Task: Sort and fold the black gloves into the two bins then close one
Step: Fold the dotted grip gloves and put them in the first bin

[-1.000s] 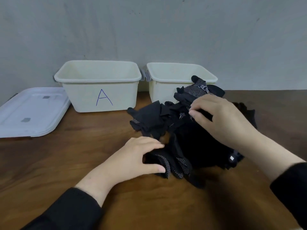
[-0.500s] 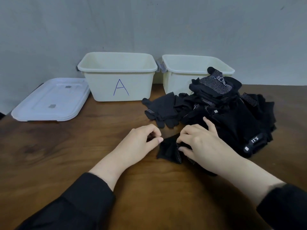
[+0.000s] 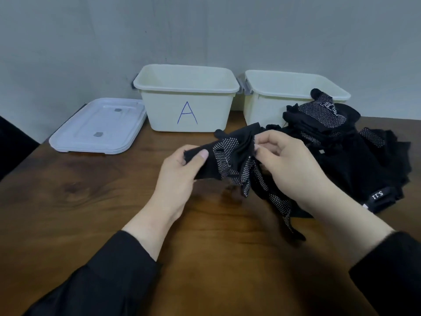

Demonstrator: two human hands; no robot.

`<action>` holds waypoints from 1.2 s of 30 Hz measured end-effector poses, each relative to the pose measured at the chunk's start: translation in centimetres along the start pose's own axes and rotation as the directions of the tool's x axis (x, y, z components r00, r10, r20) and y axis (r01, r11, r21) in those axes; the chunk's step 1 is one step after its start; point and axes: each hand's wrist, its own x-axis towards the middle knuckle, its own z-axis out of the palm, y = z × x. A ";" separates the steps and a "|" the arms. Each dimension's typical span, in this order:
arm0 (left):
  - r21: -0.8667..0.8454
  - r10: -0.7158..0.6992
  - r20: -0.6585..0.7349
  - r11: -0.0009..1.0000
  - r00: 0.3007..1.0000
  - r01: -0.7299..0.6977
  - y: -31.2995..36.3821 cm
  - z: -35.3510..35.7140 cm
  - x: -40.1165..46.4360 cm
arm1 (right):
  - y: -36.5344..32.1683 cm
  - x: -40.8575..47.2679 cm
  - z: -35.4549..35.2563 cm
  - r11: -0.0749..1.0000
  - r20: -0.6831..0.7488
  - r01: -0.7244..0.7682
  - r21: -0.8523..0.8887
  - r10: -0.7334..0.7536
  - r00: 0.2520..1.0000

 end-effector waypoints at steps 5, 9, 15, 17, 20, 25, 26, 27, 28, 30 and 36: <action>-0.133 -0.051 -0.146 0.991 0.988 0.031 0.9 -2.1 1.0 | 1.7 2.1 3.9 0.813 0.135 -0.310 0.493 0.280 0.950; 0.006 -0.074 -0.214 0.997 0.974 0.077 1.0 -4.8 1.5 | 3.4 2.8 6.7 0.808 -0.007 -0.329 0.488 0.381 0.925; 0.115 -0.164 -0.246 0.974 0.955 0.197 0.8 -6.7 2.1 | 2.9 1.2 9.2 0.981 -0.086 0.149 -0.124 -0.160 0.983; 0.067 -0.216 -0.211 0.970 0.953 0.234 0.8 -6.3 2.3 | 2.7 1.4 10.5 0.964 0.105 0.152 -0.220 -0.131 0.986; -0.022 -0.227 -0.191 0.974 0.955 0.227 1.0 -5.7 2.3 | 3.2 2.1 10.5 0.924 0.214 0.065 -0.377 0.019 0.977; -0.102 -0.136 -0.335 0.989 0.932 0.108 2.0 -6.0 2.7 | 4.2 2.6 9.9 0.941 0.152 0.055 -0.335 -0.004 0.988; -0.086 -0.104 -0.354 0.993 0.930 0.078 2.4 -6.1 2.8 | 4.2 2.6 9.8 0.972 0.114 0.038 -0.232 -0.012 0.993; -0.067 -0.064 -0.366 0.997 0.929 0.042 3.0 -6.2 3.1 | 3.9 2.5 9.6 0.992 0.069 0.024 -0.127 -0.015 0.998; -0.038 -0.018 -0.370 0.999 0.929 0.004 3.8 -6.4 3.3 | 3.6 2.4 9.2 1.000 0.018 0.011 -0.027 -0.010 1.000; 0.070 0.093 -0.357 0.995 0.930 -0.072 5.6 -6.8 4.5 | 3.7 2.4 8.3 0.991 -0.040 -0.033 0.134 0.038 0.998; 0.748 0.459 0.035 0.577 0.888 -0.328 10.3 -6.2 6.7 | 3.5 2.6 7.1 0.972 -0.128 -0.095 0.216 0.124 0.984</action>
